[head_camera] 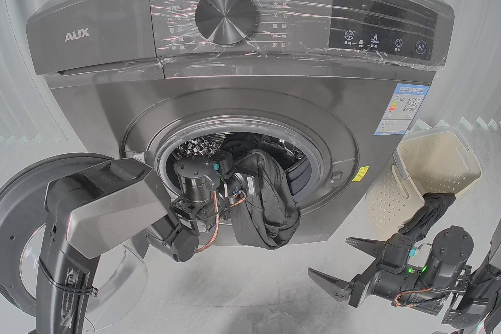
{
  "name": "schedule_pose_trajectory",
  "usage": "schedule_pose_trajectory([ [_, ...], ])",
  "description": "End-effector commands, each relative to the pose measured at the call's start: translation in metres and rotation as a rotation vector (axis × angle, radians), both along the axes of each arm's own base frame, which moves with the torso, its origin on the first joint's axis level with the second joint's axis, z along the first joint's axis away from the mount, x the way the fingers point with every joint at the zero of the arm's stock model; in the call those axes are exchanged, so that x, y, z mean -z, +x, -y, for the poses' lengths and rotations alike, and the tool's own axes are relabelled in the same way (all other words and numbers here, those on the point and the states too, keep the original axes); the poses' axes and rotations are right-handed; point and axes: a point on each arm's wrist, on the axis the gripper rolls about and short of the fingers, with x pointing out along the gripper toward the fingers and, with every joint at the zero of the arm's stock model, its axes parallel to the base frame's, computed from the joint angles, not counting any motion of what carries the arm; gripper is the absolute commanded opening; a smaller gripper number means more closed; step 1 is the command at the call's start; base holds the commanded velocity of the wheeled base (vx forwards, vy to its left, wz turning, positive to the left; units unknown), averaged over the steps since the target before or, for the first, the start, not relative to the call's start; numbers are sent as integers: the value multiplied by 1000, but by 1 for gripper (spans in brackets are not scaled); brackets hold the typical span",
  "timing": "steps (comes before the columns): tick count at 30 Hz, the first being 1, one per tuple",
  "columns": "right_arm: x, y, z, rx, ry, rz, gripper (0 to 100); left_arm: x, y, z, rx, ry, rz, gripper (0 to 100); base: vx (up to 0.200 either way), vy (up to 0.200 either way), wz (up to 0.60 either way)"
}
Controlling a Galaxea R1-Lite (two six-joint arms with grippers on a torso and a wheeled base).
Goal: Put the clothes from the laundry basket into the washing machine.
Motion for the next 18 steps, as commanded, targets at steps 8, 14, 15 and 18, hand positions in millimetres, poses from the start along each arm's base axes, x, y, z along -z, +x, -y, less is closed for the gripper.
schedule_pose_trajectory([
  [8,3,0,0,0,-11,-11,100,14,48,5,-76,57,14,0,0,0,0],
  [14,4,0,1,4,-14,-14,100,-4,76,8,-165,29,84,0,0,0,0],
  [15,4,0,1,4,-14,-14,100,-6,80,7,-175,23,93,0,0,0,0],
  [18,4,0,1,3,-14,-14,100,-6,88,8,-201,7,114,0,0,0,0],
])
